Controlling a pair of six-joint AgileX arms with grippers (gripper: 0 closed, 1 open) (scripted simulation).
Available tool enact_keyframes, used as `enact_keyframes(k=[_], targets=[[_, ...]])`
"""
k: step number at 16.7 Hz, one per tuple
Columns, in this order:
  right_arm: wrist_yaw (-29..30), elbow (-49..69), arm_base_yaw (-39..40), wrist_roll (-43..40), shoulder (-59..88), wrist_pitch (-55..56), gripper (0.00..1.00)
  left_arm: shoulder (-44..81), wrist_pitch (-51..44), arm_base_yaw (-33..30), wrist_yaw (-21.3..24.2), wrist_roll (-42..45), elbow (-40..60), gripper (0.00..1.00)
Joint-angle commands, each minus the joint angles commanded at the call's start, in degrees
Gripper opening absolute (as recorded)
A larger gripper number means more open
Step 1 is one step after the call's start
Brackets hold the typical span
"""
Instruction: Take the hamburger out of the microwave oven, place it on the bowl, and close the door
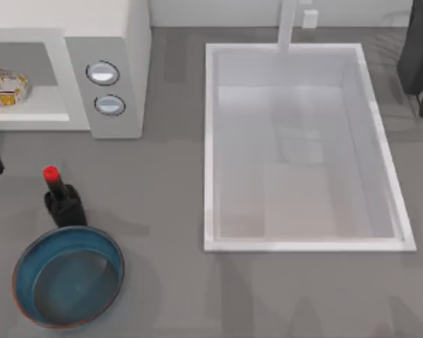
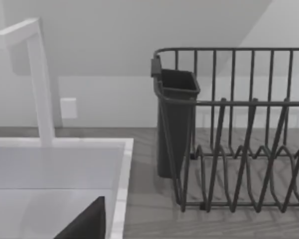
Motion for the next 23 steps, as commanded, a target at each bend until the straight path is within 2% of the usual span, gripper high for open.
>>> enact_keyframes(k=[9,14,18,23], targets=[[0.0,0.0,0.0,0.0,0.0,0.0,1.0,60.2,26.2,3.0,3.9,1.5,23.7,1.0],[0.0,0.0,0.0,0.0,0.0,0.0,1.0,88.0,37.9,4.4,5.6,2.2,34.3,1.0],[0.0,0.0,0.0,0.0,0.0,0.0,1.0,100.9,43.7,5.1,6.4,2.5,39.5,1.0],[0.0,0.0,0.0,0.0,0.0,0.0,1.0,104.3,45.3,5.2,6.7,2.6,40.9,1.0]])
